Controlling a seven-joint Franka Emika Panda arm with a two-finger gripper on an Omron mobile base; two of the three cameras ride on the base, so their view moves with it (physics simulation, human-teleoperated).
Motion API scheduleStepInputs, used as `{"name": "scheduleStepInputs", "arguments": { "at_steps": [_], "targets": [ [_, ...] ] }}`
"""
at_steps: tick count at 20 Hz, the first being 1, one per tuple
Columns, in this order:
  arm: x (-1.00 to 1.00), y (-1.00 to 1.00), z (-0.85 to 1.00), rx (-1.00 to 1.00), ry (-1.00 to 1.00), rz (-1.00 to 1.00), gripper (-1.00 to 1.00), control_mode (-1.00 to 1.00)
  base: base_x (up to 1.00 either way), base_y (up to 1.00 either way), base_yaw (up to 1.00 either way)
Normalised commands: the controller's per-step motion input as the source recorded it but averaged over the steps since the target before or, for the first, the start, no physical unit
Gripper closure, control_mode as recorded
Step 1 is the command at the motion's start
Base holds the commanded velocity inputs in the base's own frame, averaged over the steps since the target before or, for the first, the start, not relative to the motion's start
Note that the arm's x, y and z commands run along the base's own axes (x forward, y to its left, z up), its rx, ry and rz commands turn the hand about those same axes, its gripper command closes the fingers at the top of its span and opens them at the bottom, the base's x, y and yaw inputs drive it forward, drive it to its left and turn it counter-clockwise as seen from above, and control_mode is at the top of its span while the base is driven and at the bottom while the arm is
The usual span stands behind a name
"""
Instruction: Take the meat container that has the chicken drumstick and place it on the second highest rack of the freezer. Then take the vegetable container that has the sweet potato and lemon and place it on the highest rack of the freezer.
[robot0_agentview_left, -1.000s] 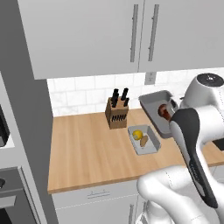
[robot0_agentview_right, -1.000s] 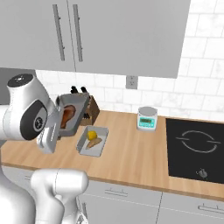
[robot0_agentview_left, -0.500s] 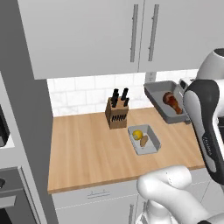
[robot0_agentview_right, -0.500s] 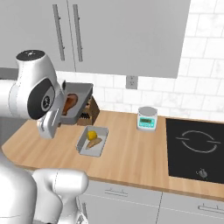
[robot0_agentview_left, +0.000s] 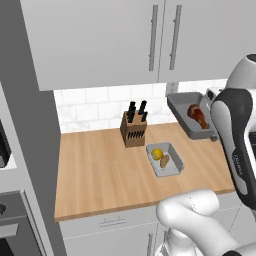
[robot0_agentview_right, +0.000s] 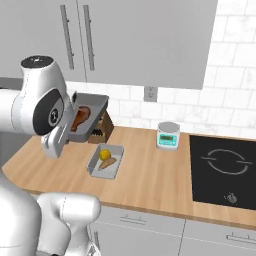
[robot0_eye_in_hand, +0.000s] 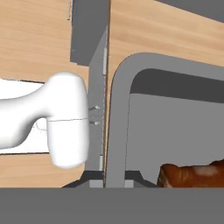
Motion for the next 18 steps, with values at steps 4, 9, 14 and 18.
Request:
{"name": "scheduleStepInputs", "arguments": {
  "at_steps": [4, 9, 14, 18],
  "targets": [
    [-0.05, 0.0, 0.0, 0.0, 0.0, 0.0, 1.0, -1.0, 0.0, 0.0, 0.0],
    [-0.04, 0.0, 0.0, 0.0, 0.0, 0.0, 1.0, -1.0, 0.0, 0.0, 0.0],
    [-0.04, 0.0, 0.0, 0.0, 0.0, 0.0, 1.0, 1.0, -0.26, 0.0, 0.0],
    [0.0, 0.0, 0.0, 0.0, 0.0, 0.0, 1.0, 1.0, -0.98, -0.16, 0.07]
  ]
}}
